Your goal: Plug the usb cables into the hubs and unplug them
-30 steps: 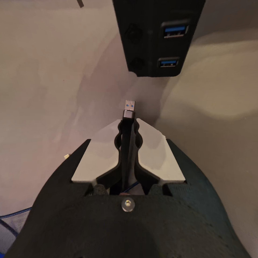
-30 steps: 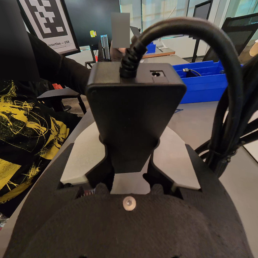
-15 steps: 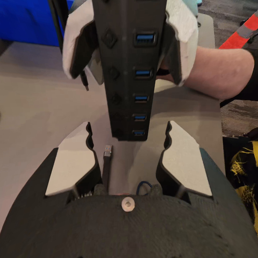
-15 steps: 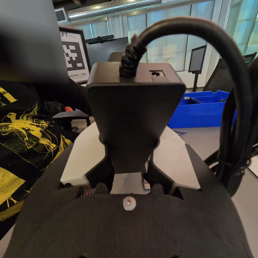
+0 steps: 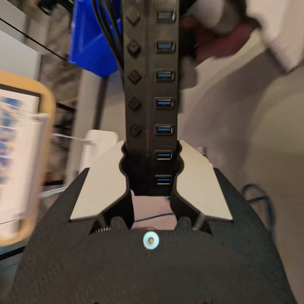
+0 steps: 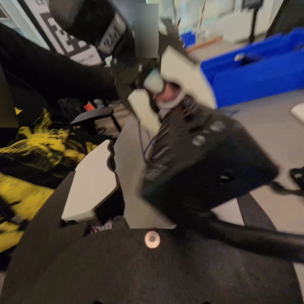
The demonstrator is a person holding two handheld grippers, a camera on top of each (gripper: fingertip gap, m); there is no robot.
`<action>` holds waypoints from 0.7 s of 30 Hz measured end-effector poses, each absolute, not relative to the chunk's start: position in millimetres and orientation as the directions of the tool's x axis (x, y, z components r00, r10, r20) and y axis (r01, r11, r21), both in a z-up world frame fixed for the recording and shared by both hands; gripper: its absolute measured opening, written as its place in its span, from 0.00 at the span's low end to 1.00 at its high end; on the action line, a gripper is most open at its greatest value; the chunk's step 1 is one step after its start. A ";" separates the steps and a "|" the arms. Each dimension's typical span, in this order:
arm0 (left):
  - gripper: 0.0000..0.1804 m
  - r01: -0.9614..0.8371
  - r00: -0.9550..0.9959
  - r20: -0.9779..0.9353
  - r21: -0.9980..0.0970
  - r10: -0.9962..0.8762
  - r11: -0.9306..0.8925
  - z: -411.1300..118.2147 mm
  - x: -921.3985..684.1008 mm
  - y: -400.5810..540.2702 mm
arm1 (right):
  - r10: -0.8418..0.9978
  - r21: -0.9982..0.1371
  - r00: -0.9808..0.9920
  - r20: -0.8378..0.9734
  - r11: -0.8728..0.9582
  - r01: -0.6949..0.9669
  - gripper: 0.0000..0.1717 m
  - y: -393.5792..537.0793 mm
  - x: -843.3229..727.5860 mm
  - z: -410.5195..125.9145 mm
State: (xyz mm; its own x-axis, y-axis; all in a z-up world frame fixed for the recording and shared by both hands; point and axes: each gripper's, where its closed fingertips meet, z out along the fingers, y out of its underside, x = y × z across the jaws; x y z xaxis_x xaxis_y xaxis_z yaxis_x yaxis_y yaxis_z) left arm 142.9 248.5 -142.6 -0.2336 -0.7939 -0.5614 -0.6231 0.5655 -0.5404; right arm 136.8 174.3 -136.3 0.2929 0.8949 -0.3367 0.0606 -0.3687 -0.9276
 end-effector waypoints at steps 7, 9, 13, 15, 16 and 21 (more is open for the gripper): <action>0.30 -0.581 -0.384 -0.826 -0.132 -0.414 0.803 -120.4 129.2 271.3 | 0.812 -0.773 0.201 -0.548 -0.583 0.251 0.44 96.6 155.3 -176.9; 0.30 -0.560 -0.435 -0.844 -0.021 -0.315 0.828 -121.3 126.9 269.6 | 0.833 -0.800 0.247 -0.495 -0.548 0.243 0.42 98.4 161.0 -166.7; 0.30 -0.418 -0.512 -0.857 0.188 -0.060 0.889 -110.3 129.0 253.1 | 0.883 -0.885 0.370 -0.290 -0.394 0.246 0.45 125.8 176.6 -118.1; 0.30 -0.319 -0.540 -0.838 0.288 0.077 0.903 -102.6 131.2 236.8 | 0.900 -0.911 0.395 -0.185 -0.308 0.275 0.52 144.0 180.4 -90.5; 0.30 -0.271 -0.549 -0.824 0.334 0.141 0.903 -98.9 132.3 228.1 | 0.911 -0.895 0.373 -0.179 -0.308 0.324 0.56 149.9 178.5 -85.5; 0.30 -0.037 -0.548 -0.732 0.504 0.404 0.863 -87.2 132.2 182.5 | 0.904 -0.689 0.069 -0.422 -0.370 0.624 0.65 151.5 150.7 -112.0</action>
State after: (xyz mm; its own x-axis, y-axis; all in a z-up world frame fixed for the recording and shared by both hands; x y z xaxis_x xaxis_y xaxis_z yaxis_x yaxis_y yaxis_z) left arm 132.2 182.5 -87.2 -0.5485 0.4041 -0.7320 -0.0370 0.8629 0.5040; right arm 150.7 151.5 -112.0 0.0695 0.9039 -0.4221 0.6240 -0.3695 -0.6886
